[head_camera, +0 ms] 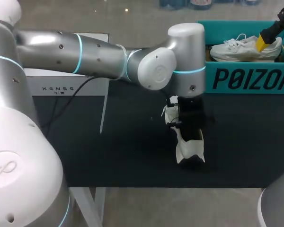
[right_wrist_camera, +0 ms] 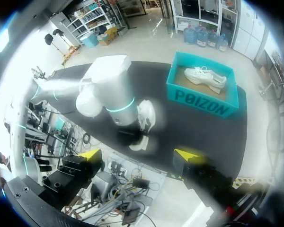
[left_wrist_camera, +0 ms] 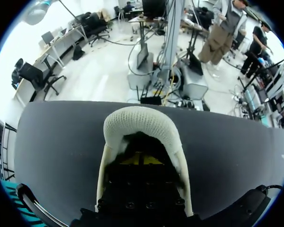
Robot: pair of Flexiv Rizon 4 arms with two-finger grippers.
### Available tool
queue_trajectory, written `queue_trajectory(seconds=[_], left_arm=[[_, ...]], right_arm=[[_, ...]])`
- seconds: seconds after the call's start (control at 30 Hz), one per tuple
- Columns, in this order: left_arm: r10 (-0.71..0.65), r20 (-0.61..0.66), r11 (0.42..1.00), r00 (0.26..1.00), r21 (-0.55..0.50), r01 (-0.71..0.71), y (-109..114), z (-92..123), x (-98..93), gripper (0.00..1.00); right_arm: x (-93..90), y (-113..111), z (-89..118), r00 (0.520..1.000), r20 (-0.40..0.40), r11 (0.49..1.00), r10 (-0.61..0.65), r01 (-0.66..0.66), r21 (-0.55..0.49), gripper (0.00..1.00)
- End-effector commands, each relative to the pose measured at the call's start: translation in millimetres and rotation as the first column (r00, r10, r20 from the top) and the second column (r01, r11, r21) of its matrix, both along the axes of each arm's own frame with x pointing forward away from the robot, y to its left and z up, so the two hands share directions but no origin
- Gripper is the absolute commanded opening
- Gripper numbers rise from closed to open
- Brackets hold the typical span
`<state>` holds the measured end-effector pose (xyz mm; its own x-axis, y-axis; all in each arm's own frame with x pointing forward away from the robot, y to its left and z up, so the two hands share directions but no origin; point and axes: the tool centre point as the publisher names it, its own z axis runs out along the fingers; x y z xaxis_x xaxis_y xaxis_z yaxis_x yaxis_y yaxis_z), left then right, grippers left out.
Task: Take the shoe out of the shoebox, open the shoe tongue, remove and reinsert the insole, then place the shoe into the shoebox
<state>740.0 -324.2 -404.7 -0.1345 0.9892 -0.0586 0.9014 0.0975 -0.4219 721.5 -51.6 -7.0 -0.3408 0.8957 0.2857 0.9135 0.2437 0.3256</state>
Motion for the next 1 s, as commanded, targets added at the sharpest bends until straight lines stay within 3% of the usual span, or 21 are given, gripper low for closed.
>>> queue_trajectory(seconds=[0.03,0.13,0.67,1.0], left_arm=[[-0.011,-0.025,1.0,1.0,0.014,0.011,-19.5,-32.3,0.1,0.0],[-0.008,-0.018,1.0,1.0,0.027,0.008,-18.0,-32.6,-0.7,0.0],[-0.02,0.192,0.994,0.981,0.113,-0.002,1.1,27.8,-0.1,0.0],[-0.076,0.241,0.989,0.968,0.141,0.043,-3.1,19.1,6.2,0.0]], right_arm=[[2.3,0.5,0.7,1.0,-0.006,1.0,0.001,-0.001,-0.001,1.0],[2.3,0.5,0.7,1.0,-0.006,1.0,0.001,-0.001,-0.001,1.0],[2.3,0.5,0.7,1.0,-0.006,1.0,0.001,-0.001,-0.001,1.0],[2.3,0.5,0.7,1.0,-0.006,1.0,0.001,-0.001,-0.001,1.0]])
